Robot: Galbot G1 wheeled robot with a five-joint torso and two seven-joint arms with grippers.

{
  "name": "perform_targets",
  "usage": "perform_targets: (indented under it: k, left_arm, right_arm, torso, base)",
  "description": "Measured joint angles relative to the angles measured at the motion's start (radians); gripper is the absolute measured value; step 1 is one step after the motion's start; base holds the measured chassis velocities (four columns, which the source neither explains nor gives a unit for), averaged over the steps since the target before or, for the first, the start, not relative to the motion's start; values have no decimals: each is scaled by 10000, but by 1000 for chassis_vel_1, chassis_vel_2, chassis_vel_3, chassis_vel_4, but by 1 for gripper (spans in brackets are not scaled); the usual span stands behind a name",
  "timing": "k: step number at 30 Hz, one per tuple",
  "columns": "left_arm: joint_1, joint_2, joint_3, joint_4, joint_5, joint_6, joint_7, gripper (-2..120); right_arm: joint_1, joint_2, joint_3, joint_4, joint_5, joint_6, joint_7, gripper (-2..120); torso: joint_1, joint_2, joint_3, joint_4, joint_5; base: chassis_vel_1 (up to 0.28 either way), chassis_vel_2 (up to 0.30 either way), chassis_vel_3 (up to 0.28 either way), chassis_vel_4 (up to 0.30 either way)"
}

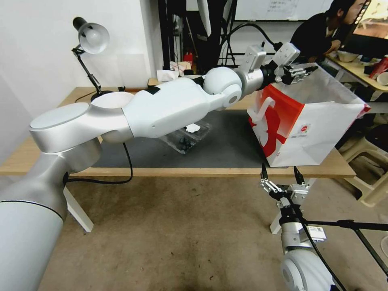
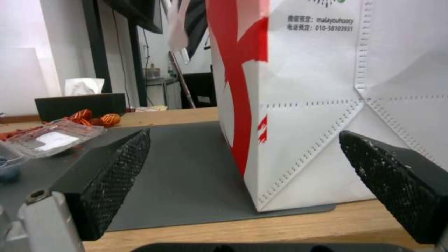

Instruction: Pick up the trash from the table and place it into the takeout bag.

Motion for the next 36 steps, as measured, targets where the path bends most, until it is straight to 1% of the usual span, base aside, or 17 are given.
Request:
perform_targets:
  k: [2, 3, 6, 7, 10, 11, 14, 15, 19, 20, 23, 24, 27, 28, 32, 33, 36]
  left_arm:
    - [77, 123, -128, -91, 0, -2, -92, 74]
    - [77, 123, -128, -91, 0, -2, -92, 74]
    - [318, 496, -449, -313, -4, -4, -272, 86]
    - [318, 496, -449, -313, -4, -4, -272, 86]
    - [717, 973, -1008, -488, 7, 0, -471, 99]
    - [717, 973, -1008, -488, 7, 0, -471, 99]
    - [1095, 1382, -1555, -577, 46, 23, -546, 100]
    - [1095, 1382, -1555, -577, 46, 23, -546, 100]
    - [1716, 2016, -2228, -677, 161, 36, -646, 100]
    - [1716, 2016, -2228, -677, 161, 36, -646, 100]
    - [2255, 2583, -2663, -854, 283, 36, -673, 100]
    - [2255, 2583, -2663, -854, 283, 36, -673, 100]
    - [2903, 3248, -3133, -1189, 397, 42, -718, 100]
    - [2903, 3248, -3133, -1189, 397, 42, -718, 100]
    - [3810, 4152, -3717, -1729, 588, 48, -762, 100]
    - [3810, 4152, -3717, -1729, 588, 48, -762, 100]
    - [4437, 4664, -4168, -2100, 759, 68, -820, 100]
  right_arm:
    - [3, -6, 0, 0, 1, 0, 2, 100]
    - [3, -6, 0, 0, 1, 0, 2, 100]
    - [8, -9, 0, 5, 3, -7, 7, 100]
    - [8, -9, 0, 5, 3, -7, 7, 100]
    - [4, -5, 2, 19, 3, -18, 16, 100]
    - [4, -5, 2, 19, 3, -18, 16, 100]
    - [-14, 8, 24, 46, 0, -36, 25, 100]
    - [-14, 8, 24, 46, 0, -36, 25, 100]
    - [-12, 18, 28, 68, -18, -75, 41, 100]
    - [-12, 18, 28, 68, -18, -75, 41, 100]
    - [-24, -9, 33, 96, -23, -105, 51, 100]
    - [-24, -9, 33, 96, -23, -105, 51, 100]
    - [-19, -13, 36, 113, -35, -127, 58, 100]
    - [-19, -13, 36, 113, -35, -127, 58, 100]
    - [-28, 12, 4, 98, -82, -131, 63, 100]
    - [-28, 12, 4, 98, -82, -131, 63, 100]
    - [-33, 25, -4, 72, -89, -122, 63, 100]
  torso:
    - [0, 0, 0, 0, 0]
    - [0, 0, 0, 0, 0]
    - [-1, 0, 0, 0, 0]
    - [-1, 0, 0, 0, 0]
    - [-1, 0, 0, 2, -2]
    - [-1, 0, 0, 2, -2]
    - [0, 0, 0, 1, -3]
    - [0, 0, 0, 1, -3]
    - [0, 0, 0, 1, -3]
    - [0, 0, 0, 1, -3]
    - [-1, -2, 0, 1, 0]
    - [-1, -2, 0, 1, 0]
    - [-1, -2, 0, 1, -2]
    - [-1, -2, 0, 1, -2]
    - [0, -2, 0, 3, -4]
    - [0, -2, 0, 3, -4]
    - [-1, -2, -1, 3, -1]
  base:
    - [0, 0, 0, 0]
    - [0, 0, 0, 0]
    - [0, 0, 0, 0]
    - [0, 0, 0, 0]
    - [0, 0, 0, 0]
    - [0, 0, 0, 0]
    - [0, 0, 0, 0]
    - [0, 0, 0, 0]
    - [0, 0, 0, 0]
    - [0, 0, 0, 0]
    - [0, 0, 0, 0]
    - [0, 0, 0, 0]
    - [0, 0, 0, 0]
    - [0, 0, 0, 0]
    - [0, 0, 0, 0]
    - [0, 0, 0, 0]
    - [0, 0, 0, 0]
